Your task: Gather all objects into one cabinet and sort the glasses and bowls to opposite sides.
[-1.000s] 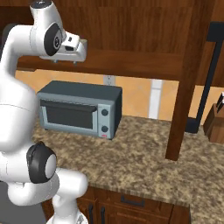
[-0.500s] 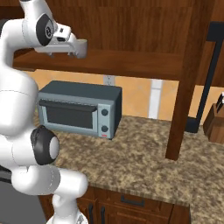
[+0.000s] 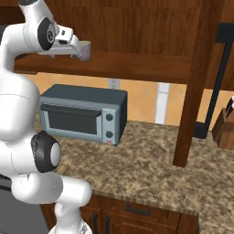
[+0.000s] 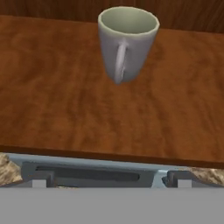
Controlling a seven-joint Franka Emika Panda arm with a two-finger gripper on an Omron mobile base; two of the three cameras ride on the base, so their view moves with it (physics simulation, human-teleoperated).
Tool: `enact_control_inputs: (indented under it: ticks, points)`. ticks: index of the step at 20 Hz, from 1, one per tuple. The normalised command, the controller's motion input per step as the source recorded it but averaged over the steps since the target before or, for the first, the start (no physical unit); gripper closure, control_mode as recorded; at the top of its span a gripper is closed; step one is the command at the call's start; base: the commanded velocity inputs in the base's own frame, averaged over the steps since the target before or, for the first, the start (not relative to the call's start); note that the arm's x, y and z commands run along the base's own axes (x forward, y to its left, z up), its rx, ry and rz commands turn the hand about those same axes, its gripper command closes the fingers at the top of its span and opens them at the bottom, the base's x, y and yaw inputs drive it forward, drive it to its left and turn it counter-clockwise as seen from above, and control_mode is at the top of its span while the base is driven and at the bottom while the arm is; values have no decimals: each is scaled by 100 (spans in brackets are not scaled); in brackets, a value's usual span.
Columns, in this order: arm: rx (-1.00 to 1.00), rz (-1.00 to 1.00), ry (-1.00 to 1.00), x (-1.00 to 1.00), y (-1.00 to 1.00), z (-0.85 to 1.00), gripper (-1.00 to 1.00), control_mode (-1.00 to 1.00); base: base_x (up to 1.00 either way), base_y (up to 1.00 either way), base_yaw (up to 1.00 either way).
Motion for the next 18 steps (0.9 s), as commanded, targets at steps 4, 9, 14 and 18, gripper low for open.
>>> enact_control_inputs:
  ticks: [4, 9, 14, 18]
  points:
    - [0, 0, -2, 33, 0, -4, -100, -100, 0, 0, 0]
    - [0, 0, 0, 62, -3, 0, -100, -100, 0, 0, 0]
    - [0, 0, 0, 66, -1, 0, -100, -100, 0, 0, 0]
    - [0, 0, 0, 58, 0, 0, -100, -100, 0, 0, 0]
